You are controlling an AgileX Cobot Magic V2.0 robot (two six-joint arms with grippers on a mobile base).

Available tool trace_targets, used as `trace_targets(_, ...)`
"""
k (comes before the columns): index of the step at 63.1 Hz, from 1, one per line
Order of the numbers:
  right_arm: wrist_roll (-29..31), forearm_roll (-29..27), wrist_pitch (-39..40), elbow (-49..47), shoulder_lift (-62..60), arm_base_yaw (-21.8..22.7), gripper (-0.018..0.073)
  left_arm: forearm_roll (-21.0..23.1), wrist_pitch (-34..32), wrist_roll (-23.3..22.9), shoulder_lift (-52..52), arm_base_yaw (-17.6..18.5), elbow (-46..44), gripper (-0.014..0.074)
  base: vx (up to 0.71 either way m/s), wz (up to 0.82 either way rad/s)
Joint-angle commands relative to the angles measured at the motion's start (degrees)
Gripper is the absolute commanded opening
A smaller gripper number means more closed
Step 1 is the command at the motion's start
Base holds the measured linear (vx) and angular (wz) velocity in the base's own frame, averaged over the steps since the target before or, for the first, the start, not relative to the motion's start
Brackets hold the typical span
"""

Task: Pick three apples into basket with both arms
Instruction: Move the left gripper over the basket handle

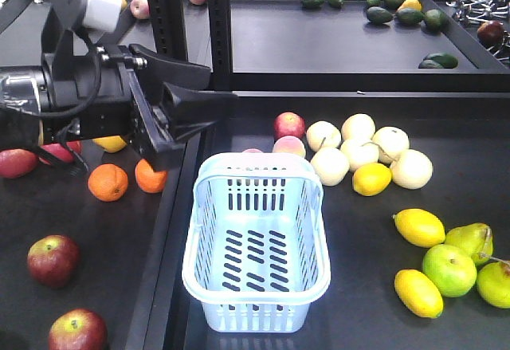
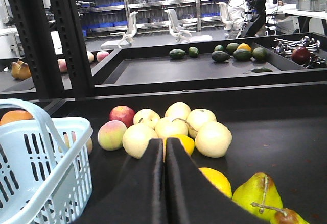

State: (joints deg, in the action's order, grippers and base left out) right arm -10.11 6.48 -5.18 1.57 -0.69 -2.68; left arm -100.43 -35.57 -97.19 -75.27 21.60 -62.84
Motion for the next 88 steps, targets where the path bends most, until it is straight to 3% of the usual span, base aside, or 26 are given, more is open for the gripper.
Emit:
trace_targets(1,0.03,0.58,4.46,0.83,-0.73,0.4,-0.0004,-2.97,1.91,-4.63,1.41,-0.02,-2.04,0.0401,0.0,0.0)
trace_targets(44,0.03,0.58,4.46,0.83,-0.73,0.4,-0.0004,-2.97,0.57,-5.18,1.46,-0.13,-1.93,0.0401,0.0,0.0)
trace_targets(50,0.03,0.58,4.46,0.83,-0.73,0.4,-0.0004,0.36,0.95,-0.71,1.46,-0.13,-1.93,0.0401,0.0,0.0)
trace_targets(57,0.03,0.58,4.46,0.83,-0.73,0.4,-0.0004,13.75,1.09,12.93,1.43,-0.13,-0.87,0.0401,0.0,0.0)
trace_targets(64,0.03,0.58,4.46,0.83,-0.73,0.4,-0.0004,32.76,2.96,33.17,1.57,1.89,2.01,0.0401,0.0,0.0)
trace_targets(73,0.03,0.58,4.38,0.83,-0.73,0.4,-0.0004,55.33,15.54,57.28,1.83,7.75,3.4,0.0401,0.0,0.0)
trace_targets(84,0.03,0.58,4.38,0.83,-0.73,0.4,-0.0004,85.79,31.14,97.19,3.41,14.57,2.88,0.0385,0.0,0.0)
trace_targets(88,0.03,0.58,4.38,0.83,-0.73,0.4,-0.0004,92.95,38.39,105.02,3.54,14.77,1.76,0.0371,0.0,0.0)
